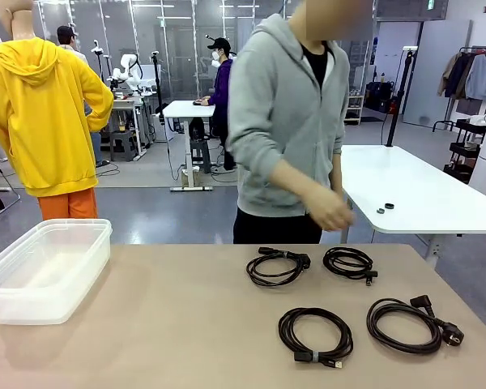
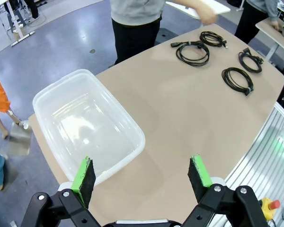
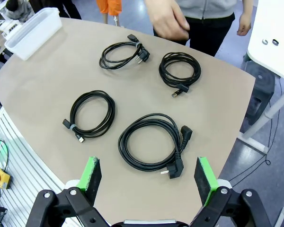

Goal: Organize and store the cables.
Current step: Place the Power Cable into the Organizing box.

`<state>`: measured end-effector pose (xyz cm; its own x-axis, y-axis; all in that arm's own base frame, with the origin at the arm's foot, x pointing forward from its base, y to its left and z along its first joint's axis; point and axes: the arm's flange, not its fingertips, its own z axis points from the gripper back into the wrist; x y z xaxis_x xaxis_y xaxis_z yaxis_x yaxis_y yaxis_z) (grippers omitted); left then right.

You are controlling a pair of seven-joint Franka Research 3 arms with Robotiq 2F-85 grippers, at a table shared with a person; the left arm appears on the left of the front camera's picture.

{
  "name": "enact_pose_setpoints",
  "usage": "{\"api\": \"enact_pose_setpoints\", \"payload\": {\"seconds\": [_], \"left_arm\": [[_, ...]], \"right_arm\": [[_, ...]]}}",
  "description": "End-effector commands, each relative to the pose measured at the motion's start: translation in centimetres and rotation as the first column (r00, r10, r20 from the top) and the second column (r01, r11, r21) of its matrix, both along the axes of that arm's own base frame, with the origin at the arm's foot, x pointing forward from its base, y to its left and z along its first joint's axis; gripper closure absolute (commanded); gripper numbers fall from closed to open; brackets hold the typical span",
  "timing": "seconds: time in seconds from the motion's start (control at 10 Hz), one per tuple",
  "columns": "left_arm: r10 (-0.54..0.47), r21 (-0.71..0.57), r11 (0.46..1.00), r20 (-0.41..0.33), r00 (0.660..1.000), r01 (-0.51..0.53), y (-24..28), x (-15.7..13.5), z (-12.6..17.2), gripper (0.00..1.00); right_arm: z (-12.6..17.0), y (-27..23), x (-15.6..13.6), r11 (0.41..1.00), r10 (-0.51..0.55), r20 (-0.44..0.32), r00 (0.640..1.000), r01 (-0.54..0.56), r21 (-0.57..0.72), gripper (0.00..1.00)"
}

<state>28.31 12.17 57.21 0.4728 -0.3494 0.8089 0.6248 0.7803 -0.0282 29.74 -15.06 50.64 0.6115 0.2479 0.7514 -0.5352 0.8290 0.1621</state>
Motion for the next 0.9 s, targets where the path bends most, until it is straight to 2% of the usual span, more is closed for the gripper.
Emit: {"api": "enact_pose_setpoints", "payload": {"seconds": [0.0,0.8], "left_arm": [[-0.013,-0.004,1.000,0.000,1.000,0.013,-0.14,0.10,-0.13,0.00],[-0.013,-0.004,1.000,0.000,1.000,0.013,-0.14,0.10,-0.13,0.00]], "right_arm": [[-0.11,-0.16,-0.09,1.000,0.016,0.009,1.000,-0.016,-0.002,0.00],[-0.11,-0.16,-0.09,1.000,0.016,0.009,1.000,-0.016,-0.002,0.00]]}}
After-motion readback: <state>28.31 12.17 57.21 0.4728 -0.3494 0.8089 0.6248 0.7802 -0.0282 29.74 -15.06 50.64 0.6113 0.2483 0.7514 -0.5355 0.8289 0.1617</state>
